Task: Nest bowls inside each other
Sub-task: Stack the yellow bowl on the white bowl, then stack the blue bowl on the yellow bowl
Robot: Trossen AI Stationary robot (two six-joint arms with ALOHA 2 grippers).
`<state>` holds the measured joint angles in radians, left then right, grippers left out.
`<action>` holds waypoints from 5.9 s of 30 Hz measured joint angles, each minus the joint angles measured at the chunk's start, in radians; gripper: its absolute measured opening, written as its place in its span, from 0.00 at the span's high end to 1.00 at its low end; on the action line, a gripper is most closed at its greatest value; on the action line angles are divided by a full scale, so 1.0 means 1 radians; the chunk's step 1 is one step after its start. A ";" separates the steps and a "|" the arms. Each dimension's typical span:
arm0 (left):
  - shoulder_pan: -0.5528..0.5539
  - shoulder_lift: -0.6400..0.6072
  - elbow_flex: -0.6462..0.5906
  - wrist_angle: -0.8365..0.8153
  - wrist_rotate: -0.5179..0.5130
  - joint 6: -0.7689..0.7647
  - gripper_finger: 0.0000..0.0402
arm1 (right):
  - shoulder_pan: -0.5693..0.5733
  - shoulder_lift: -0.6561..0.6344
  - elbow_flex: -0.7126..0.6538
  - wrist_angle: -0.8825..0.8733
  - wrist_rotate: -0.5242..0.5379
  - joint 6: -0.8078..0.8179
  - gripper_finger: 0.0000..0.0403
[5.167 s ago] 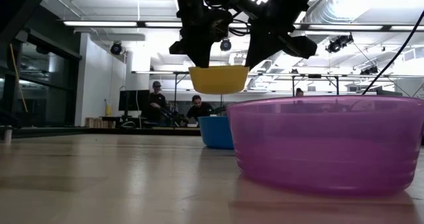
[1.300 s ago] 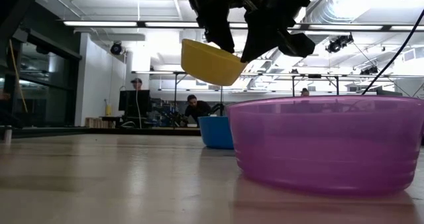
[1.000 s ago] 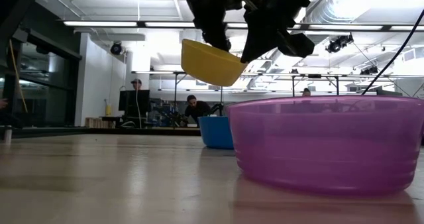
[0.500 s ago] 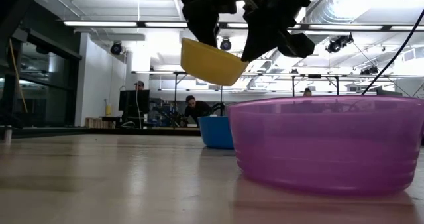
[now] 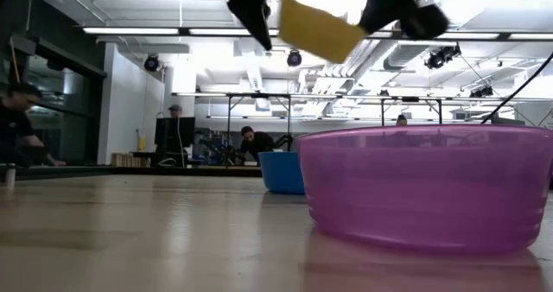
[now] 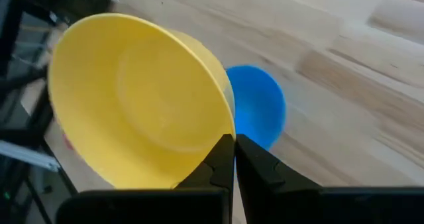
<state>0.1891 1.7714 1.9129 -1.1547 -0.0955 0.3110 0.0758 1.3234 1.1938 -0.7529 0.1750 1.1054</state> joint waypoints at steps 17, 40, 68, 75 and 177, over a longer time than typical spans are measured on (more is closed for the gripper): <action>-0.002 -0.018 0.000 -0.095 0.063 -0.038 0.66 | 0.272 -0.168 0.000 -0.394 -0.030 -0.095 0.99; -0.002 -0.016 -0.001 -0.052 0.063 -0.087 0.66 | 0.711 -0.046 0.000 -0.531 -0.215 0.149 0.99; -0.002 -0.016 -0.001 0.004 0.116 -0.162 0.66 | 0.825 0.184 0.000 -0.371 -0.231 0.156 0.99; -0.002 -0.016 -0.001 0.004 0.142 -0.169 0.66 | 0.825 0.228 0.000 -0.371 -0.204 0.138 0.99; -0.131 -0.016 -0.226 0.000 0.142 -0.124 0.66 | 0.394 0.244 0.000 -0.237 0.089 -0.250 0.72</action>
<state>0.0586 1.7557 1.6873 -1.1551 0.0463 0.1869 0.4702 1.5673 1.1934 -0.9901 0.2637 0.8555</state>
